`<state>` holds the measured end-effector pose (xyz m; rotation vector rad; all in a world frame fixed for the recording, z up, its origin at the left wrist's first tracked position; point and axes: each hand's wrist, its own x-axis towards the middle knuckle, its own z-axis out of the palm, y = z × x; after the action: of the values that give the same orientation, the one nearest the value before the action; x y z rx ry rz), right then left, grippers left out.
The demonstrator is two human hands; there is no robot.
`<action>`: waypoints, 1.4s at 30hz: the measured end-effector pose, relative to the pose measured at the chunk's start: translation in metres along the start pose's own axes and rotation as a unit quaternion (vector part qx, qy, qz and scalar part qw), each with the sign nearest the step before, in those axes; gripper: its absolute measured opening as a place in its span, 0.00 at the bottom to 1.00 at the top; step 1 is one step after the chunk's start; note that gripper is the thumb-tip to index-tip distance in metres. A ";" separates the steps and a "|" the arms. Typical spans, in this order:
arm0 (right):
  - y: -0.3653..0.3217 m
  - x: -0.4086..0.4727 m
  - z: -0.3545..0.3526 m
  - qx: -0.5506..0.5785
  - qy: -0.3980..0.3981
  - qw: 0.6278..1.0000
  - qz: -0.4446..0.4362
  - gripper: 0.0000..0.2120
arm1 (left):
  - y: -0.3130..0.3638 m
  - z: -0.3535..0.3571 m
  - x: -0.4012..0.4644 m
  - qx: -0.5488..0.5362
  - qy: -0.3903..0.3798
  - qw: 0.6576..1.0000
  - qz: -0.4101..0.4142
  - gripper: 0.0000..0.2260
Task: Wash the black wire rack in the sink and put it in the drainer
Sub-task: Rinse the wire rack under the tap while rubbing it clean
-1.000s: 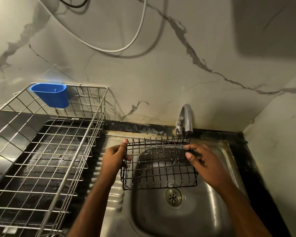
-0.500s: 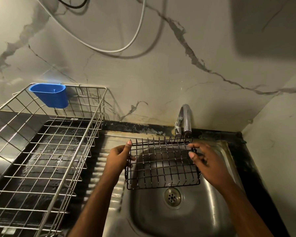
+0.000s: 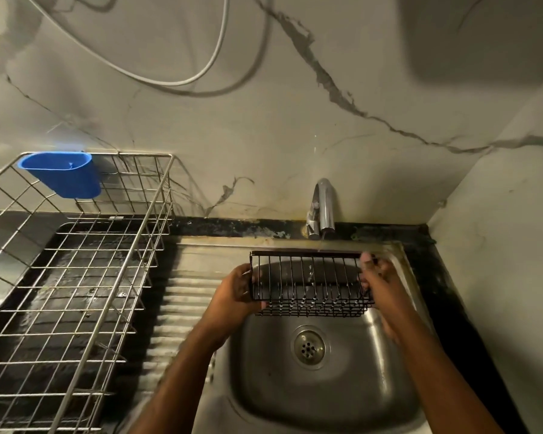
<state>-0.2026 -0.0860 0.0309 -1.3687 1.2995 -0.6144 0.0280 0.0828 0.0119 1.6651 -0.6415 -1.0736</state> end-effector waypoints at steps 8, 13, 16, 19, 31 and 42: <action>-0.007 -0.008 -0.012 -0.207 0.015 0.974 -0.092 0.21 | 0.021 0.025 0.001 -0.069 0.102 0.992 -0.009 0.35; 0.007 -0.001 -0.011 -0.380 -0.013 0.920 -0.094 0.27 | 0.034 0.033 0.014 -0.048 0.158 0.986 0.006 0.30; 0.004 -0.008 -0.001 -0.517 0.012 0.849 -0.107 0.30 | 0.040 0.040 0.013 0.011 0.096 0.994 0.055 0.18; -0.019 -0.021 0.022 -0.428 -0.087 0.883 -0.174 0.25 | 0.046 0.048 0.015 0.024 0.048 0.995 0.079 0.29; -0.025 -0.036 0.042 0.082 -0.079 0.991 0.068 0.11 | 0.078 0.029 0.032 0.206 0.048 0.967 0.141 0.19; -0.033 -0.027 0.041 0.471 0.076 0.871 0.117 0.09 | 0.029 0.045 0.009 0.209 0.032 0.974 0.087 0.13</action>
<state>-0.1615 -0.0537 0.0587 -0.3560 1.0203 -1.0185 -0.0051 0.0449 0.0313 1.9482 -1.0041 -0.7909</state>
